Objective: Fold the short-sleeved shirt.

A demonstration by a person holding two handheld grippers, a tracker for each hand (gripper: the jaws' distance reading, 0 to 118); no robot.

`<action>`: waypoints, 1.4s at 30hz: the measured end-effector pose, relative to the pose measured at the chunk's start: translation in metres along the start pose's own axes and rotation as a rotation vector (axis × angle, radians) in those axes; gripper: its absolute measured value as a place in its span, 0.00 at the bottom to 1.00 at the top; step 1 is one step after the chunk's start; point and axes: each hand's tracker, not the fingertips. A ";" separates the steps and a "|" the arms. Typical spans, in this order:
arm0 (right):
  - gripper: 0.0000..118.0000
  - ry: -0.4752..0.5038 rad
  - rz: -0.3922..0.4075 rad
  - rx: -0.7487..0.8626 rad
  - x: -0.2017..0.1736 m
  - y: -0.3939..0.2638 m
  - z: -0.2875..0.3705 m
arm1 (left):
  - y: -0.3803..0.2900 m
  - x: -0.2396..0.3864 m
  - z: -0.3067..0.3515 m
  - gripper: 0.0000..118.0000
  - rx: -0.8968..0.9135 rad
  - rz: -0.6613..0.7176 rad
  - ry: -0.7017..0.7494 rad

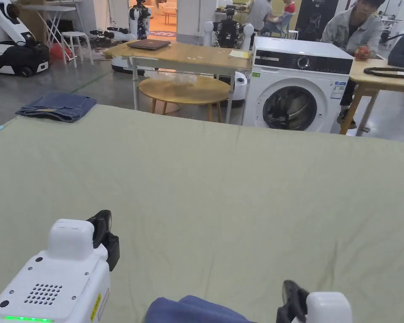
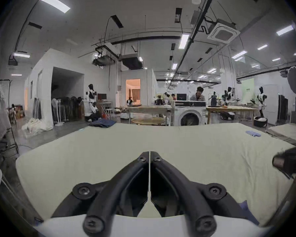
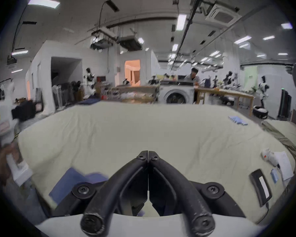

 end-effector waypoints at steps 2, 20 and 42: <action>0.00 0.052 0.026 -0.055 -0.015 -0.020 -0.001 | -0.004 -0.004 0.002 0.00 -0.015 -0.005 -0.001; 0.00 0.054 0.023 -0.291 -0.031 -0.084 -0.048 | -0.067 -0.064 -0.013 0.36 -0.695 0.462 -0.417; 0.00 0.072 -0.008 -0.296 -0.026 -0.083 -0.049 | -0.157 -0.019 -0.088 0.54 -1.084 0.842 -0.976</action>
